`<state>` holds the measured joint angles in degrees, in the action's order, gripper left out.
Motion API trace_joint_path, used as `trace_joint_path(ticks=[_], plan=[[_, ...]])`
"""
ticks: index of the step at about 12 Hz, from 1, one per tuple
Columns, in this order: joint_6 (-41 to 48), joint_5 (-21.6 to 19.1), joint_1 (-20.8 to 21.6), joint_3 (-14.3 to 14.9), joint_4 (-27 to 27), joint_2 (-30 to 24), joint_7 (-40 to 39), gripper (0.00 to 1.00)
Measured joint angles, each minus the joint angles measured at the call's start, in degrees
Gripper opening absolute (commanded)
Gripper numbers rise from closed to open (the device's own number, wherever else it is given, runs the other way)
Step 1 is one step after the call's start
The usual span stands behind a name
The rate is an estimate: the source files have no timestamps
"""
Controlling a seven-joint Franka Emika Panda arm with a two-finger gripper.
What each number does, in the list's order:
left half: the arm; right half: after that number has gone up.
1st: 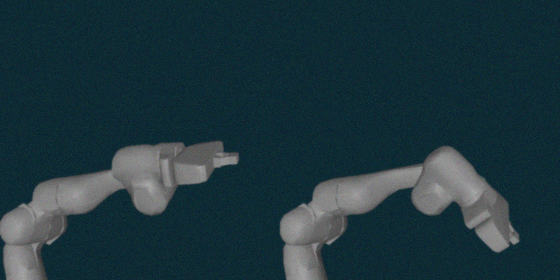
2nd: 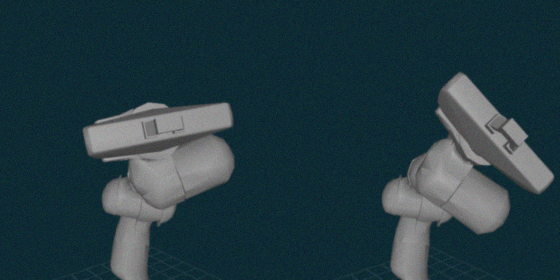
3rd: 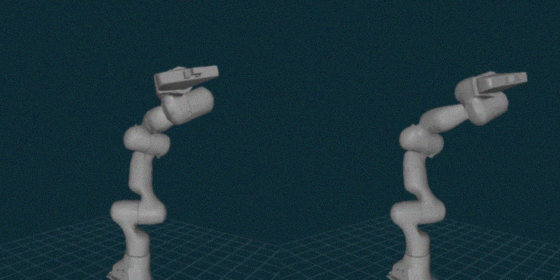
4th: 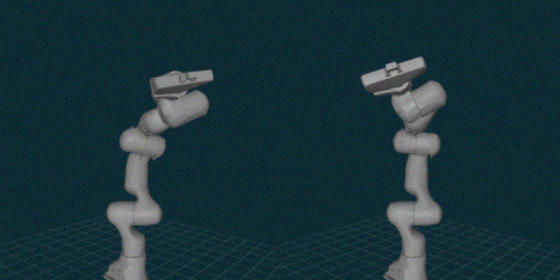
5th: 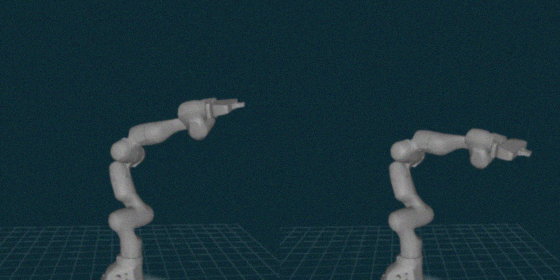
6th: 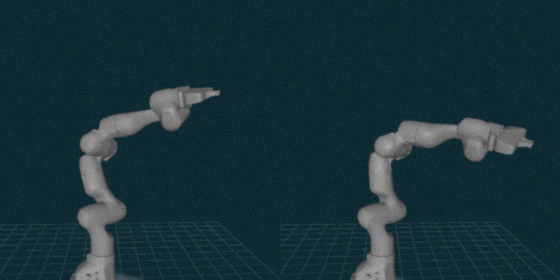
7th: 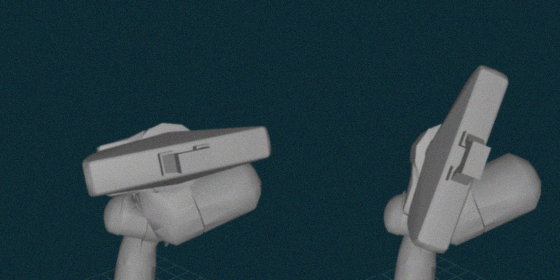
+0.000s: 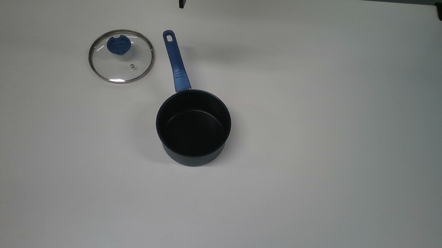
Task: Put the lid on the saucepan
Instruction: 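Move the gripper over the glass lid's blue knob, then lower the gripper and close it on the blue knob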
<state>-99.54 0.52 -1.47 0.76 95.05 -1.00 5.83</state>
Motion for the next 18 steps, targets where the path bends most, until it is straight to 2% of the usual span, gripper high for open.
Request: trace_joint_path(ticks=[2, 3, 5, 6, 7, 9, 11, 13, 16, 17, 18], plan=[[1.3, 0.2, -0.2, 0.5, 0.0, -0.1, -0.9, 1.0], [3.0, 0.4, -0.4, 2.0, 0.0, -0.1, -5.7, 1.0], [6.9, 1.5, -1.5, 7.0, 0.5, 0.0, -23.8, 1.0], [7.3, 3.7, -2.6, 9.3, 1.9, 0.2, -30.8, 1.0], [5.2, 5.2, -3.5, 11.2, 4.6, 0.4, -34.0, 1.0], [-8.1, 5.6, -3.8, 13.7, 14.4, 1.2, -34.5, 1.0], [-18.6, 5.6, -3.6, 13.9, 23.1, 2.6, -33.4, 1.0], [-21.3, 5.6, -3.4, 13.8, 25.6, 4.2, -32.7, 1.0], [-21.4, 5.6, -2.7, 13.5, 25.7, 7.1, -31.4, 1.0], [-21.5, 5.6, -2.6, 12.9, 25.7, 8.5, -30.7, 0.96], [-21.5, 5.6, -2.6, 12.1, 25.7, 9.6, -29.8, 0.68]])
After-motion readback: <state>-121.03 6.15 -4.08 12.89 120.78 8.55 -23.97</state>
